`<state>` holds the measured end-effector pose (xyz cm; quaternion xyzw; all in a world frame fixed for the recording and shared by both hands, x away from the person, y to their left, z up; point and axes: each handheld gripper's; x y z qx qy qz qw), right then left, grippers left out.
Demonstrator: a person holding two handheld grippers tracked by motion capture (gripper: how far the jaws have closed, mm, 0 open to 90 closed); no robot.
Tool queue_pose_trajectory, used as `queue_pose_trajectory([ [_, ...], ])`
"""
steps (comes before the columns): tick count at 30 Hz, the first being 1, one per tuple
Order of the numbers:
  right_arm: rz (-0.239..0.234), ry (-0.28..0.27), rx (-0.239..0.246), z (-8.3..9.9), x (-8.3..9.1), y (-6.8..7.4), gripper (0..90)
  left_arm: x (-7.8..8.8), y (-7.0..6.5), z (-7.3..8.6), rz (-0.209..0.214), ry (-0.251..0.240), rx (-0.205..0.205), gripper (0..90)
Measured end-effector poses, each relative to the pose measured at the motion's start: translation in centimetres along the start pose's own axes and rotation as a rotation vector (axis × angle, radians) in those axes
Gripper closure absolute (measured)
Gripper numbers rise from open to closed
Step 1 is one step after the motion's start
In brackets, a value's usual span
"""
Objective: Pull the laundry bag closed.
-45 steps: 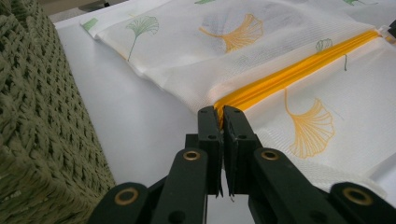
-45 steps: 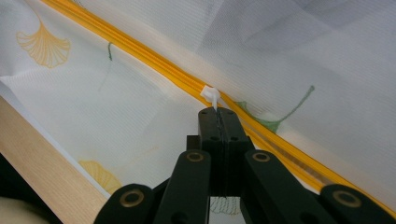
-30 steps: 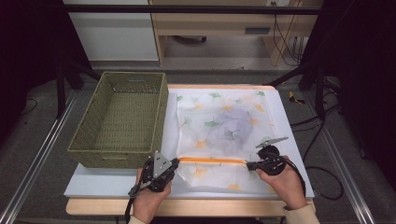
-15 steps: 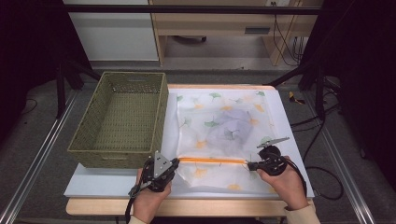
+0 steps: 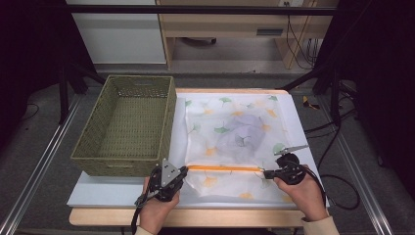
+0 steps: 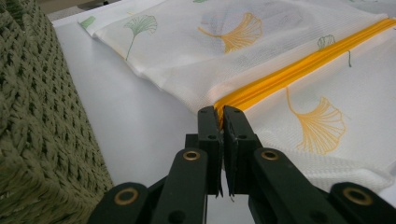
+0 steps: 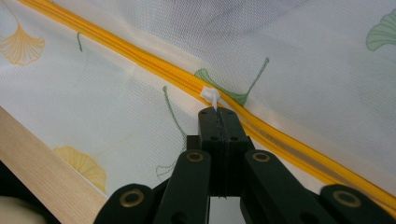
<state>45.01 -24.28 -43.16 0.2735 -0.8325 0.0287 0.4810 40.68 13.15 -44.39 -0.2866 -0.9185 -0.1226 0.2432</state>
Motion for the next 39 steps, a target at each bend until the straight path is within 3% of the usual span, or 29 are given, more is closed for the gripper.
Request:
queue_pose_trajectory([
  [24,0.009,-0.016,-0.054,1.4,1.2,-2.4,90.0,0.0,0.0,0.0,0.000,-0.001,0.000,86.4],
  [39,0.016,0.001,-0.069,1.7,1.3,-2.9,90.0,0.0,0.0,0.0,-0.001,0.002,-0.004,86.5],
])
Point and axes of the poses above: each handheld gripper's, and its own axes: x roughly backward along the jaws, z roughly out of its underside, y roughly to its left
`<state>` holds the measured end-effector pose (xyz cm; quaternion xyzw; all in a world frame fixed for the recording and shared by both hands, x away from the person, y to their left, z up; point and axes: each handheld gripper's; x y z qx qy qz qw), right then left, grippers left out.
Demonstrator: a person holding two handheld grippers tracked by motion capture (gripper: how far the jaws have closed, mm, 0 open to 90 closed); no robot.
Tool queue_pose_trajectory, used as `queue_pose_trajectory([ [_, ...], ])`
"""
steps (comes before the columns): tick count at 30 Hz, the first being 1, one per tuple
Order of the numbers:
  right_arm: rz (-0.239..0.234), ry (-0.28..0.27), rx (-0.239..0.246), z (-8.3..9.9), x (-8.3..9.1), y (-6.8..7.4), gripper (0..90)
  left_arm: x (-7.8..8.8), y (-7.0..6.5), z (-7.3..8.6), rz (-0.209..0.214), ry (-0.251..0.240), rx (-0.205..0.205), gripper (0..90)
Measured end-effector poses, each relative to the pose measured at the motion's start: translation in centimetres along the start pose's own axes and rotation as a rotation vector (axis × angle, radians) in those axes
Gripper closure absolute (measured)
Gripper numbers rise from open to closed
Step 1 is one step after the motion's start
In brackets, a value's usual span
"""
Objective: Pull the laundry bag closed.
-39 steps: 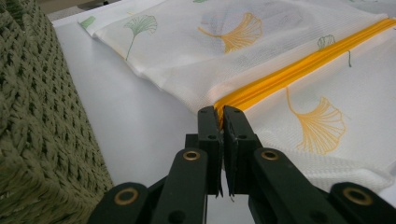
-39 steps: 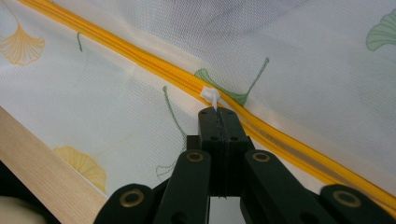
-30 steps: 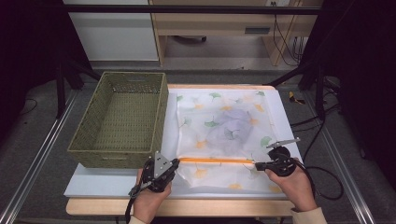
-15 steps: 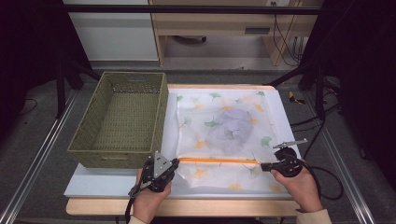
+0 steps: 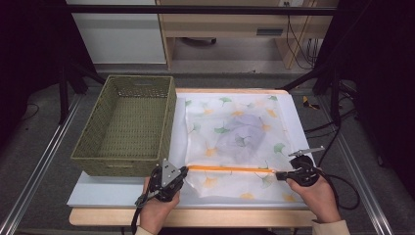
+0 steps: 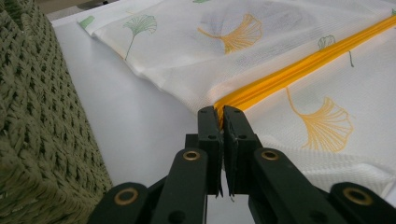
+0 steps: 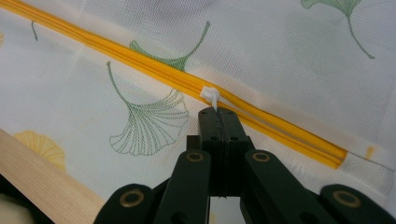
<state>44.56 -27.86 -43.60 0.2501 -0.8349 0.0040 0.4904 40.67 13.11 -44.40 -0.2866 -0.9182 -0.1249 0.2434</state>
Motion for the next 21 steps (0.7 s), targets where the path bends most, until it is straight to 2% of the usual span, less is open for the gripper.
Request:
queue_pose_trajectory([
  [3,0.015,0.007,0.002,0.1,-0.1,-0.2,90.0,0.0,0.1,0.0,-0.003,-0.002,0.003,86.4],
  [10,0.014,0.011,-0.016,0.2,0.0,-0.6,90.0,0.0,-0.1,0.0,-0.002,0.000,-0.002,86.5],
  [12,0.030,0.020,-0.020,0.2,0.0,-0.7,90.0,0.0,0.0,0.0,-0.002,0.000,0.001,86.5],
  [21,0.053,0.019,-0.052,0.7,0.5,-2.0,90.0,0.0,0.0,0.0,-0.004,0.000,0.002,86.4],
])
Point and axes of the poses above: each handheld gripper's, and its own axes: x roughly backward along the jaws, z roughly out of its underside, y roughly to its left
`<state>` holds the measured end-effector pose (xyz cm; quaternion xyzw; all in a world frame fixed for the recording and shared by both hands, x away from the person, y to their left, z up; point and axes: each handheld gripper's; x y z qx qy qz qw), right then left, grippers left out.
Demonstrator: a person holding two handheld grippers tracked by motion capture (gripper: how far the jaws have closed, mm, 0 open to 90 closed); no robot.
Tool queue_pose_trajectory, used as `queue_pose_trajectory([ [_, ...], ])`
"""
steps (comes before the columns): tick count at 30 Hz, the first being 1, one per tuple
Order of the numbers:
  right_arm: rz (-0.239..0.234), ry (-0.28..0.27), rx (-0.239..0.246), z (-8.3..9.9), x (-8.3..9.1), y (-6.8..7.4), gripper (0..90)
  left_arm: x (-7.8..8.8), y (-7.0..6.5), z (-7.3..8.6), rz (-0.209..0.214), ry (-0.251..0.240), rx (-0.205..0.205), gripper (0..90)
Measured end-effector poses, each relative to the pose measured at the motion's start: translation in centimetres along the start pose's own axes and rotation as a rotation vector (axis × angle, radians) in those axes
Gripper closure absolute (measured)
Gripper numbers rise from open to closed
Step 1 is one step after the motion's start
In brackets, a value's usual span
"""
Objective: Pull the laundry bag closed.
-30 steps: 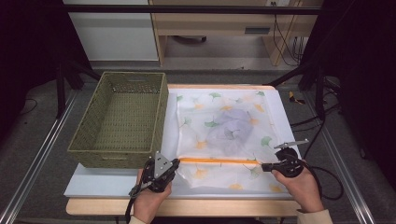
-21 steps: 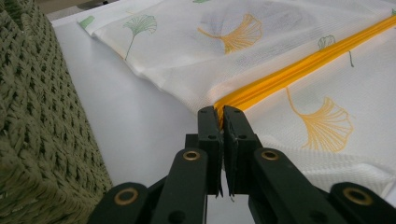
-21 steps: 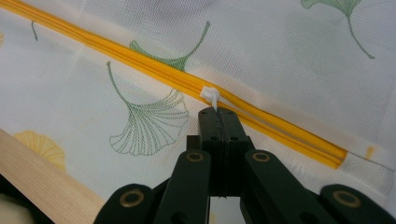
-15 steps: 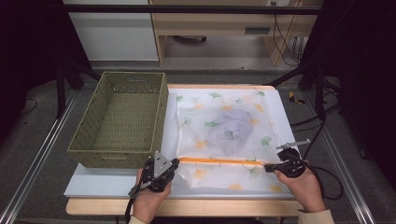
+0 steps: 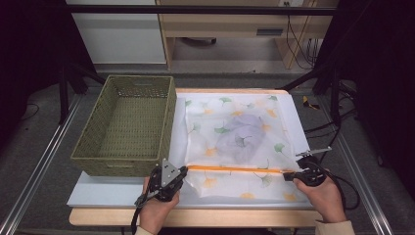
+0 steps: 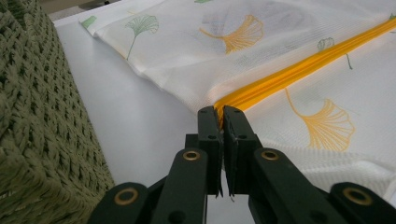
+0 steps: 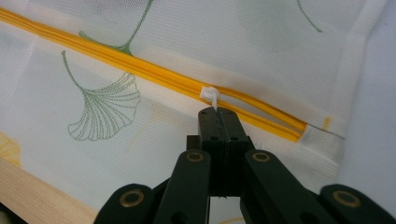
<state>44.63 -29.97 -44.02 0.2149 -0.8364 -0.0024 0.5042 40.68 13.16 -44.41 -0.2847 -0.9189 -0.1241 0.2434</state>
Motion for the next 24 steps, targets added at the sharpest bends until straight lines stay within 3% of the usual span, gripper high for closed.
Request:
queue_pose_trajectory([
  [10,0.005,-0.008,-0.019,0.30,0.34,-0.86,90.0,-0.05,-0.08,0.01,0.000,0.001,-0.001,86.5],
  [24,0.023,-0.014,-0.013,0.25,0.46,-0.64,90.0,-0.08,-0.10,0.02,0.002,0.001,-0.001,86.4],
])
Point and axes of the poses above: each handheld gripper's, and its own axes: x roughly backward along the jaws, z roughly out of its underside, y roughly to its left
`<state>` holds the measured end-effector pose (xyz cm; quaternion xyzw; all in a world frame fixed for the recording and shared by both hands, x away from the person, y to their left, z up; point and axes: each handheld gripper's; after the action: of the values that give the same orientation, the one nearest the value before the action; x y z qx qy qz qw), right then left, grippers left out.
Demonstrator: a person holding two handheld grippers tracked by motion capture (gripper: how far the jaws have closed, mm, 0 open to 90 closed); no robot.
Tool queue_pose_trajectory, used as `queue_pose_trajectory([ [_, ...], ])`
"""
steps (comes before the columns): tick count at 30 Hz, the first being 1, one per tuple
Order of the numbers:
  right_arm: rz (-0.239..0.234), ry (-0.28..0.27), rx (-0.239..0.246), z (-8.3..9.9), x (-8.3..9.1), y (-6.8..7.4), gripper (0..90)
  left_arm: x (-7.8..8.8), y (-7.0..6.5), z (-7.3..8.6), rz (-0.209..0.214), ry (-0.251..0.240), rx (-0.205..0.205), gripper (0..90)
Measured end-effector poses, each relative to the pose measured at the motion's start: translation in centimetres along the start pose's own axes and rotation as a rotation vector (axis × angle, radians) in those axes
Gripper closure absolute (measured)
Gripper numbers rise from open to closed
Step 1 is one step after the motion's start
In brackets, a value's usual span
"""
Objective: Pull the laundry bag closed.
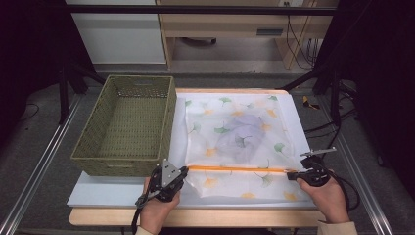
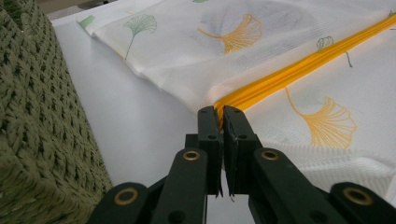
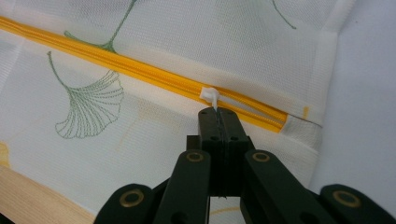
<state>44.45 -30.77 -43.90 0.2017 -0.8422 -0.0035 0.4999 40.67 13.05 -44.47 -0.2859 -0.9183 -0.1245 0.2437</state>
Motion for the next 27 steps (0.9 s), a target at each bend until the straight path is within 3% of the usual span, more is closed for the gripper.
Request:
queue_pose_trajectory([
  [9,0.028,0.007,0.013,0.03,0.02,0.04,90.0,0.01,-0.03,-0.03,0.003,0.001,-0.001,86.5],
  [27,0.016,-0.005,-0.004,0.16,0.35,-0.47,90.0,-0.11,-0.16,-0.06,0.005,0.006,-0.009,86.4],
])
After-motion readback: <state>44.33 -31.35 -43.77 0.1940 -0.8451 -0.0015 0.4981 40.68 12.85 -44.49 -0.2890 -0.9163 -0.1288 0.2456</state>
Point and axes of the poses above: each handheld gripper's, and its own axes: x roughly backward along the jaws, z roughly out of its underside, y roughly to its left
